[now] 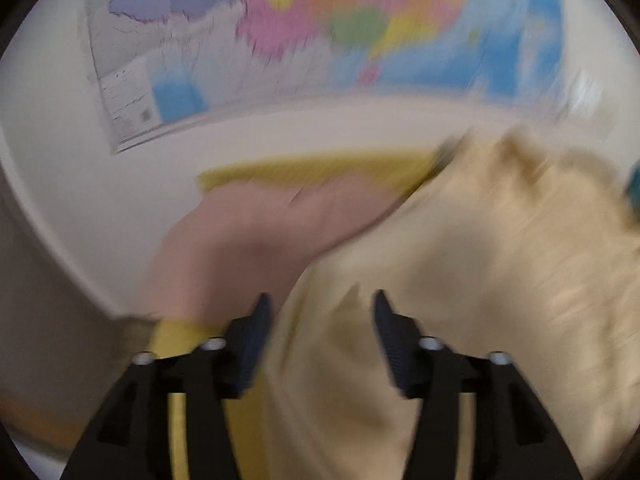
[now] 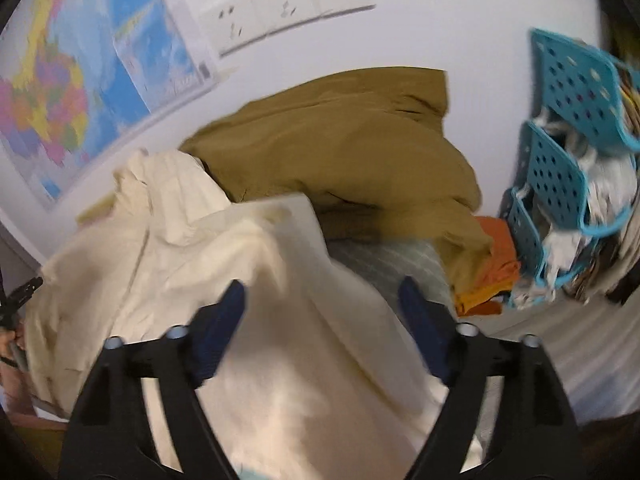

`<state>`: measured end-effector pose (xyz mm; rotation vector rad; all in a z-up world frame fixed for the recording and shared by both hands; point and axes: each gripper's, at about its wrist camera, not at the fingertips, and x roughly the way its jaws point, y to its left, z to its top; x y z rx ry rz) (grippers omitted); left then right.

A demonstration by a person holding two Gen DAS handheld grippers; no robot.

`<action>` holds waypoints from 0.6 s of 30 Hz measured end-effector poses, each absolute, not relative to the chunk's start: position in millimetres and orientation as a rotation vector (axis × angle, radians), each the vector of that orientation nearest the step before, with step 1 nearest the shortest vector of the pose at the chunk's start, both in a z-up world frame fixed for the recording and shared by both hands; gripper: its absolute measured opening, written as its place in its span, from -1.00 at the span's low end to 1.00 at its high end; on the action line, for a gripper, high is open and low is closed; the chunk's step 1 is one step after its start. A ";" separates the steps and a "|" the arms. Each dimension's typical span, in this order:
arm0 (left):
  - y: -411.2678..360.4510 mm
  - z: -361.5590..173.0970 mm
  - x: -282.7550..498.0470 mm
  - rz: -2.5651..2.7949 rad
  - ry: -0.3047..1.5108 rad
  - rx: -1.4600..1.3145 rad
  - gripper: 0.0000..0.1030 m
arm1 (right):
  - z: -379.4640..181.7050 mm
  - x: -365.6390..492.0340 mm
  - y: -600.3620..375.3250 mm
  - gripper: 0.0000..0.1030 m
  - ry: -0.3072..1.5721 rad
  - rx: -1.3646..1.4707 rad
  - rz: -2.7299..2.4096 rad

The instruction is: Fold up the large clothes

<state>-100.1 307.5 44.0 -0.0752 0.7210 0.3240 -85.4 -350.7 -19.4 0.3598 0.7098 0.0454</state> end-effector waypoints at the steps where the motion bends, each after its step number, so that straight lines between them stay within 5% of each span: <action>1: 302.4 57.8 -107.5 0.247 0.658 -0.113 0.26 | -22.2 -95.4 -357.7 0.63 0.706 0.370 0.044; 3: 292.6 74.5 -116.7 0.165 0.589 -0.128 0.32 | -35.8 -120.6 -367.7 0.78 0.724 0.392 0.039; 7: 256.7 79.5 -107.7 0.053 0.578 -0.130 0.50 | -67.1 -145.2 -369.4 0.72 0.808 0.390 0.028; 9: 241.9 72.4 -94.2 0.015 0.613 -0.106 0.50 | -76.3 -143.4 -366.3 -0.12 0.841 0.354 -0.010; 12: 218.5 53.3 -67.6 -0.048 0.667 -0.097 0.50 | -61.1 -140.9 -362.6 -0.79 0.833 0.340 0.028; 18: 193.1 26.6 -37.7 -0.174 0.720 -0.074 0.51 | 51.4 -154.7 -322.8 -0.88 0.732 0.163 0.134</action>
